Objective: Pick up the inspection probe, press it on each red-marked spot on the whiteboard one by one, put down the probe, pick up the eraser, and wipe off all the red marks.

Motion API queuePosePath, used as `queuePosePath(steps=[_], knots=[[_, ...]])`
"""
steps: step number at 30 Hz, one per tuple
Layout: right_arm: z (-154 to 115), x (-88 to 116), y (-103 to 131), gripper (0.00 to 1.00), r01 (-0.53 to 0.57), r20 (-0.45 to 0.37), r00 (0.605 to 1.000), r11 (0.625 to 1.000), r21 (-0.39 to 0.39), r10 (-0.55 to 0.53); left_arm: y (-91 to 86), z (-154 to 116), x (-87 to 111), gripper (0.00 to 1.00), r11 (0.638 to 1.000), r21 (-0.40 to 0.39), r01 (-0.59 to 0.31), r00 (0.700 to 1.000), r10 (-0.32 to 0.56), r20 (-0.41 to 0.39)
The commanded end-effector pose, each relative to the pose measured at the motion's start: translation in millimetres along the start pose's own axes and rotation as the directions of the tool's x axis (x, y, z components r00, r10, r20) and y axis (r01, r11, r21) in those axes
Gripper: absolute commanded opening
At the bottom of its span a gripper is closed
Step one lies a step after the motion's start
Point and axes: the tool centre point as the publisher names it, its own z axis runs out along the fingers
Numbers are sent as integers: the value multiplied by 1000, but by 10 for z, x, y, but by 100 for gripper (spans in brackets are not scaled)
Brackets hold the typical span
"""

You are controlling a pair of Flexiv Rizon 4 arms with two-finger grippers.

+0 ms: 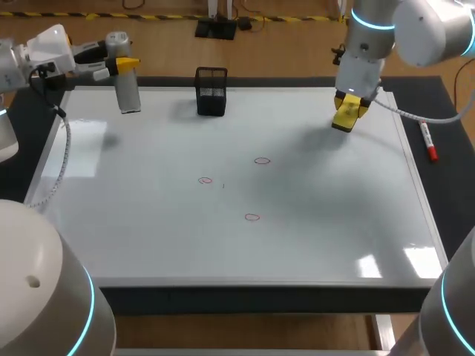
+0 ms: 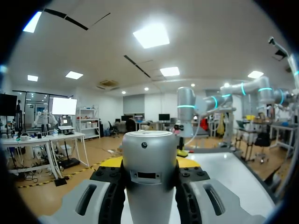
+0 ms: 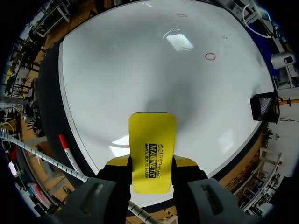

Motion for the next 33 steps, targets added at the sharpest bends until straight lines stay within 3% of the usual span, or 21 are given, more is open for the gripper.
queuePosePath(steps=[1,6,9,22,33], knots=[[-11,6,-2,0,1,-2,1000,1000,2,-1,-11,0,5,0,1000,-1,-1,1000,1,1],[-11,6,-2,0,1,-2,1000,1000,2,-1,-11,0,5,0,1000,-1,-1,1000,1,1],[-11,6,-2,0,1,-2,1000,1000,2,-1,50,38,104,0,1000,-25,-4,1000,3,-19],[-11,6,-2,0,1,-2,1000,1000,2,-1,77,310,777,0,999,3,-34,989,34,-145],[-11,6,-2,0,1,-2,1000,1000,2,-1,74,776,1206,0,998,57,-34,975,46,-219]])
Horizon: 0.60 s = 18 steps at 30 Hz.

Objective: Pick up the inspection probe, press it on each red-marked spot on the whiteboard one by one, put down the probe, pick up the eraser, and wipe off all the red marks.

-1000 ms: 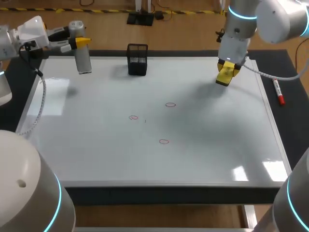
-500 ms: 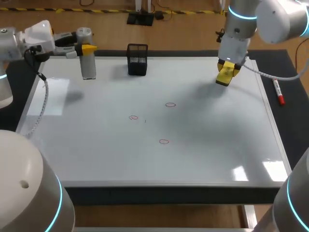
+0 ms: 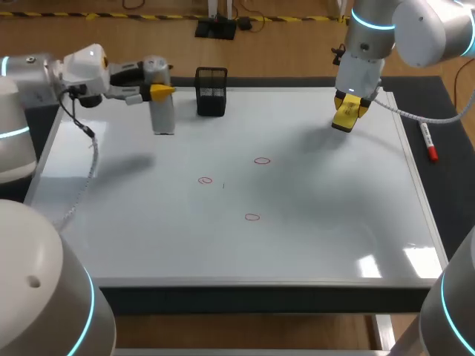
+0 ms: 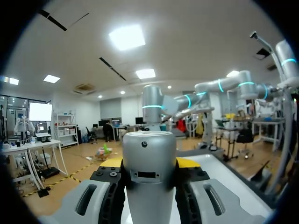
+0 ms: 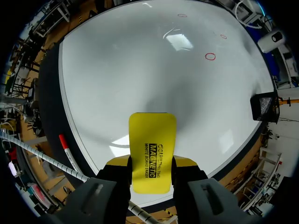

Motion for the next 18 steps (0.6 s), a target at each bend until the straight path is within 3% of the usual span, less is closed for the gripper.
queuePosePath(steps=[1,14,18], knots=[[-12,5,-2,0,1,-3,1000,1000,2,-1,37,225,52,0,1000,17,-2,1000,3,-4],[-12,5,-2,0,1,-3,1000,1000,2,-1,138,971,335,0,999,45,16,998,-13,-63],[-12,5,-2,0,1,-3,1000,1000,2,-1,207,1245,418,0,999,30,14,993,-10,-117]])
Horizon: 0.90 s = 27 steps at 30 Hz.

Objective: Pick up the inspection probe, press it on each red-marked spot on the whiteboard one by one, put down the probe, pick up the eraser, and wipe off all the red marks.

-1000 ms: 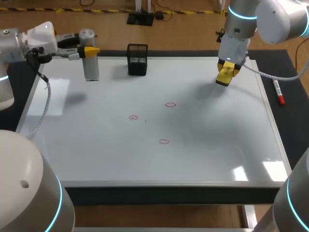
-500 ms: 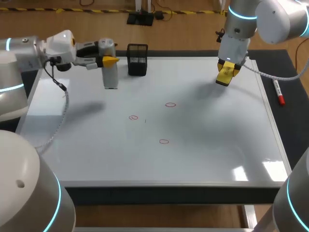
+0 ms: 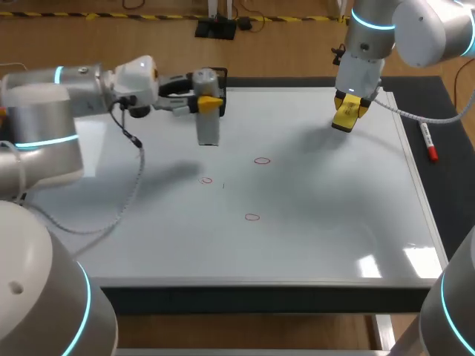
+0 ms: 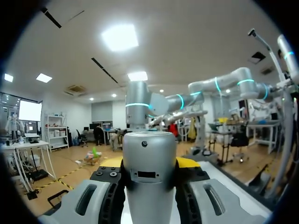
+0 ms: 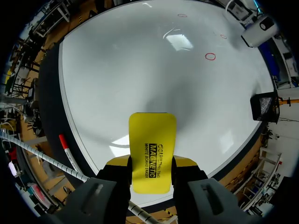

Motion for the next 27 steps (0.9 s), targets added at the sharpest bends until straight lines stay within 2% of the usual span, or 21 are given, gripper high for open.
queuePosePath(steps=[1,8,20,27], knots=[[-12,5,-2,0,1,-3,1000,1000,2,-1,113,342,-35,0,1000,-16,-13,999,12,-35],[-12,5,-2,0,1,-3,1000,1000,2,-1,243,622,6,0,1000,28,1,998,1,-63],[-12,5,-2,0,1,-3,1000,1000,2,-1,404,835,-27,0,997,77,17,996,-10,-88],[-12,5,-2,0,1,-3,1000,1000,2,-1,482,955,18,0,996,80,25,995,-17,-102]])
